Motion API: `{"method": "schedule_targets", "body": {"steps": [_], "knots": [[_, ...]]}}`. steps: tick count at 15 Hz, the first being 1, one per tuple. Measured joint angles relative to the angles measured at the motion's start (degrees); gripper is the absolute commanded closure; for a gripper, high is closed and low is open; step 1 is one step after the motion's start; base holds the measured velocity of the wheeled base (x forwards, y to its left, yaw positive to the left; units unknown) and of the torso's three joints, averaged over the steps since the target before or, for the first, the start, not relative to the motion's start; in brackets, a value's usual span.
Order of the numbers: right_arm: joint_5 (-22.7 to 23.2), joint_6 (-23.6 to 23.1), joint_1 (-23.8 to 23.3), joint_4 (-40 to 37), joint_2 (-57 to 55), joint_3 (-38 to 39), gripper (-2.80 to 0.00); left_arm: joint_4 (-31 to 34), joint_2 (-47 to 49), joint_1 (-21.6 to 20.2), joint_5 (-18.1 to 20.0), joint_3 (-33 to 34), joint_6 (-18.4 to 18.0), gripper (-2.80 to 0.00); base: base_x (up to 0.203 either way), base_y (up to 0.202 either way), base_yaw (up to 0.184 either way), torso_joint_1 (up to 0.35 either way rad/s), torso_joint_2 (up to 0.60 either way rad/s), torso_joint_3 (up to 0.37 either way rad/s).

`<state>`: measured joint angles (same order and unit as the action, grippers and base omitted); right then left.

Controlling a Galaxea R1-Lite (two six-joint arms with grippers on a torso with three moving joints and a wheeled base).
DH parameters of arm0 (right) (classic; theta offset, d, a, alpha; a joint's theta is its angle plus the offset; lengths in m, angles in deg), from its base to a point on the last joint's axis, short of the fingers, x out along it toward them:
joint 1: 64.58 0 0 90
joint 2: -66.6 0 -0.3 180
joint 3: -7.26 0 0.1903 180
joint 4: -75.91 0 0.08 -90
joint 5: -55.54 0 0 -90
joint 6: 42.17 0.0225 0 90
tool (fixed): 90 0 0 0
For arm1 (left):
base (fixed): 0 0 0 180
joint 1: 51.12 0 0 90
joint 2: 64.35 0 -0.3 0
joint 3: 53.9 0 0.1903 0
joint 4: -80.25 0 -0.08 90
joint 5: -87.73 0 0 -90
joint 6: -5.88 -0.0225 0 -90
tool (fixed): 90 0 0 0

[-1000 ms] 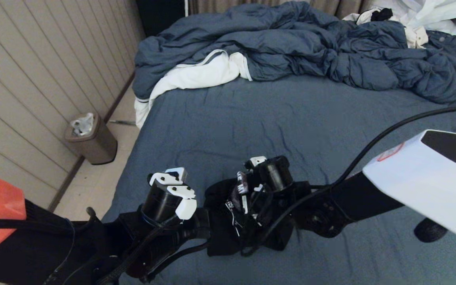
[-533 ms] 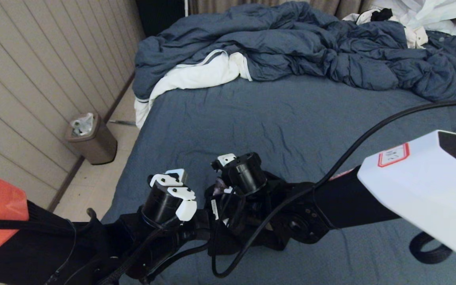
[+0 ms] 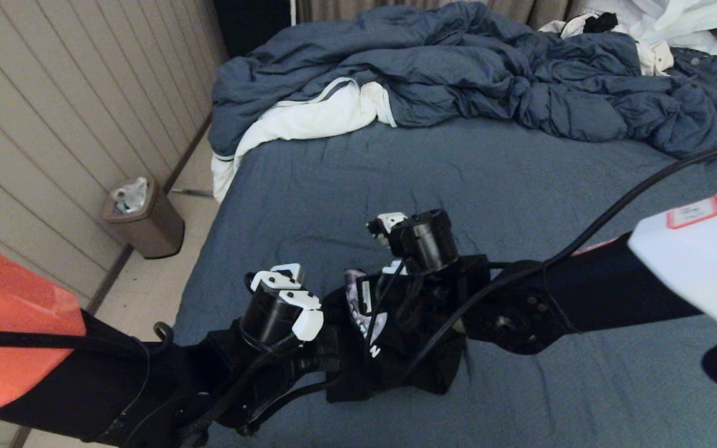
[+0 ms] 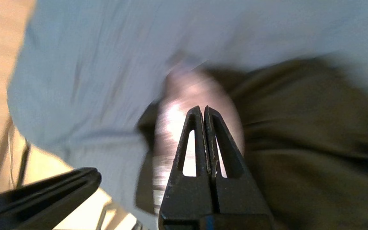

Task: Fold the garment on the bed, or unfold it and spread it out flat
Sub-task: Unford the black T-shirt

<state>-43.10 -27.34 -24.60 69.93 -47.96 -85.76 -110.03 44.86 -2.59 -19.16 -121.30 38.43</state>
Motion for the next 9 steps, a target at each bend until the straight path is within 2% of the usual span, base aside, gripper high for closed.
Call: {"method": "schedule_targets", "body": {"steps": [3, 8, 9], "knots": [[1.0, -0.4, -5.4, -0.1, 6.1, 1.0, 0.00, 0.7, 2.9, 0.6, 0.6, -4.9, -0.1, 0.00, 0.000, 0.000, 0.000, 0.000, 0.00, 0.000], [0.9, -1.1, -10.9, 0.4, 9.2, 5.2, 0.00, 0.8, 9.3, 3.8, 0.8, -12.2, -0.1, 0.00, 0.000, 0.000, 0.000, 0.000, 0.00, 0.000], [1.0, -1.3, -11.6, 0.4, 9.2, 5.3, 0.00, 0.8, 9.6, 3.9, 0.7, -12.7, 0.0, -2.80, 0.000, 0.000, 0.000, 0.000, 0.00, 0.000]]}}
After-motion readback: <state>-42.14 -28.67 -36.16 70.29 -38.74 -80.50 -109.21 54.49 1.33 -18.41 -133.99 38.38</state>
